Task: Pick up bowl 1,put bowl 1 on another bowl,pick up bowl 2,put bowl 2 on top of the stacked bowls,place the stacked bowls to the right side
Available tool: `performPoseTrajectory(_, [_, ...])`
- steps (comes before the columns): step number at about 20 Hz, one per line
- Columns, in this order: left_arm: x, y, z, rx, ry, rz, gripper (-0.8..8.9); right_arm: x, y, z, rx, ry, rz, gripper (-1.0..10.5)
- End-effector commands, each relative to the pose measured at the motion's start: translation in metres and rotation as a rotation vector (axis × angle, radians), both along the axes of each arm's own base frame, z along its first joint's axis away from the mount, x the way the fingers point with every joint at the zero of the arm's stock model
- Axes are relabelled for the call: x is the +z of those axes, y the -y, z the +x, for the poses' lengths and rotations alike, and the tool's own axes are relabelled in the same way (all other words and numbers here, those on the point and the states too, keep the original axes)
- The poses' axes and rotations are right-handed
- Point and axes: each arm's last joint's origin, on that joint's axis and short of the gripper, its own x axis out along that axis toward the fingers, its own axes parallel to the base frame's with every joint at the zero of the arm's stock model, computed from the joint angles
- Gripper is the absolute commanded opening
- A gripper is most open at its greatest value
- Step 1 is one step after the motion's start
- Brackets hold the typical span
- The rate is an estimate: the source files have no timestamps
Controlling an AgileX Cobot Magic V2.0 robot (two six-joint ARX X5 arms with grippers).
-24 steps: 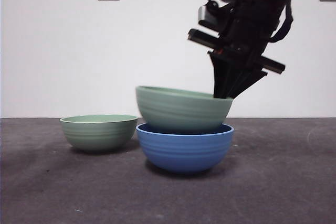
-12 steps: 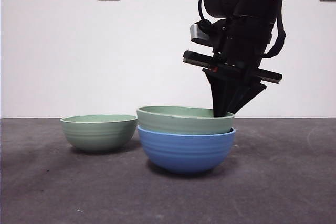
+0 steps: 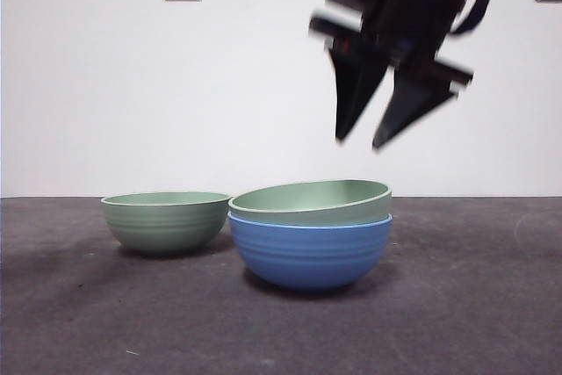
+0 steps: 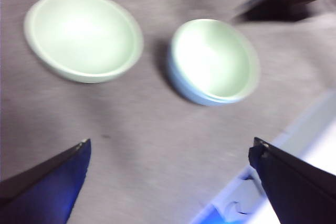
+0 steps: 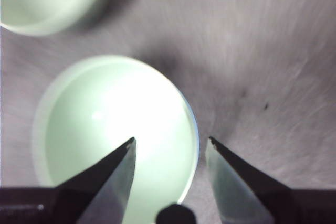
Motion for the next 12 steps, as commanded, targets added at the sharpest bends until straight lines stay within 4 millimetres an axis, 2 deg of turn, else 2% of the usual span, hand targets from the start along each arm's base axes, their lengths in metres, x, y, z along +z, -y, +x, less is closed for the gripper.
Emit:
performPoseTrajectory(1, [-0.003, 0.002, 0.016, 0.064, -0.011, 0.019, 5.11, 0.029, 0.011, -0.018, 0.004, 0.079, 0.040, 2.2])
performPoseTrajectory(6, [-0.021, 0.013, 0.071, 0.203, -0.002, 0.026, 5.03, 0.093, 0.046, -0.074, -0.003, 0.264, 0.162, 2.2])
performPoseTrajectory(8, [-0.034, 0.020, 0.095, 0.248, -0.032, 0.078, 5.03, 0.109, 0.062, -0.098, -0.005, 0.305, 0.190, 2.2])
performPoseTrajectory(12, [-0.049, 0.036, 0.143, 0.268, -0.111, 0.168, 5.03, 0.124, 0.084, -0.133, -0.011, 0.342, 0.220, 2.2])
